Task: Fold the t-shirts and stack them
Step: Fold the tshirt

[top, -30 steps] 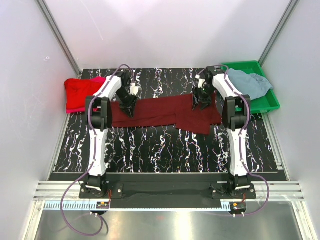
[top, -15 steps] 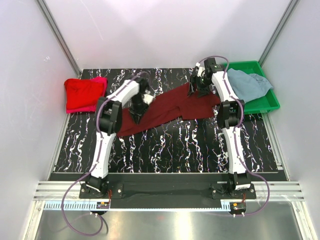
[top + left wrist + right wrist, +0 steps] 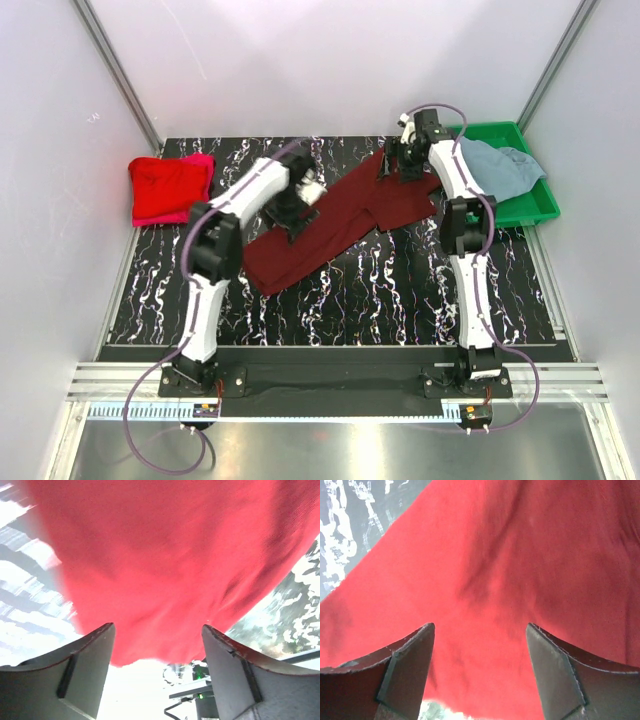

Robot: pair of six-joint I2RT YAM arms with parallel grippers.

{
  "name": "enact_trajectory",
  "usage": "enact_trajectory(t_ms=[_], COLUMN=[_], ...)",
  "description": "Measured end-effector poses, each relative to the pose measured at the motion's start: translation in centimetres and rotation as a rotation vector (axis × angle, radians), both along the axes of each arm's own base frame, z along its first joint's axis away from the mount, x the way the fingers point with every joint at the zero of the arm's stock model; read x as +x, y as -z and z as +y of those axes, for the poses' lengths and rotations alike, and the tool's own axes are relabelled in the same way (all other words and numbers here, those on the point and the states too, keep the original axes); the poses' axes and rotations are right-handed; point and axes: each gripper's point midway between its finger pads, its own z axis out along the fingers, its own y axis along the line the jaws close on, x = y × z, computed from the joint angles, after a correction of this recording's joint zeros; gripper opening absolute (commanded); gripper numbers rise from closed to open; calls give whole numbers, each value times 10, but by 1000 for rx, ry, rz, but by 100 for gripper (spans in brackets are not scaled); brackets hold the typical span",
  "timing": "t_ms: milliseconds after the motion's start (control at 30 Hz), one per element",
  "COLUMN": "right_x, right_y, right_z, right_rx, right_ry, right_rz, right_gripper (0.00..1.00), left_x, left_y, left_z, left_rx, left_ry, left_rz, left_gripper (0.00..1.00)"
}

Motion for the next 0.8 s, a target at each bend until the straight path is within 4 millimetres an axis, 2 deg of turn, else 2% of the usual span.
enact_trajectory(t_ms=[67,167,267,333,400,533,733,800], right_x=[-9,-24,-40,-48,-56,-71,-71,-69], right_y=[-12,-41,-63,-68,-61,-31,13,17], right_z=[-5,-17,-23,-26,-27,-22,-16,-13], right_rx=[3,18,49,70,90,112,137,161], right_ry=[27,91,153,183,206,231,246,249], right_rz=[16,33,56,78,121,235,335,353], right_gripper=[82,82,82,82,82,81,81,81], left_x=[9,18,21,20,19,16,5,5], left_y=[-18,-38,-38,-33,-28,-18,13,21], left_z=[20,61,97,113,121,117,114,118], left_rx=[-30,-76,-108,-131,-165,-244,-291,-293], left_ry=[-60,-183,-302,-358,-401,-434,-475,-490], left_rz=[-36,-63,-42,-12,21,81,211,232], left_gripper=[79,78,74,72,71,69,68,68])
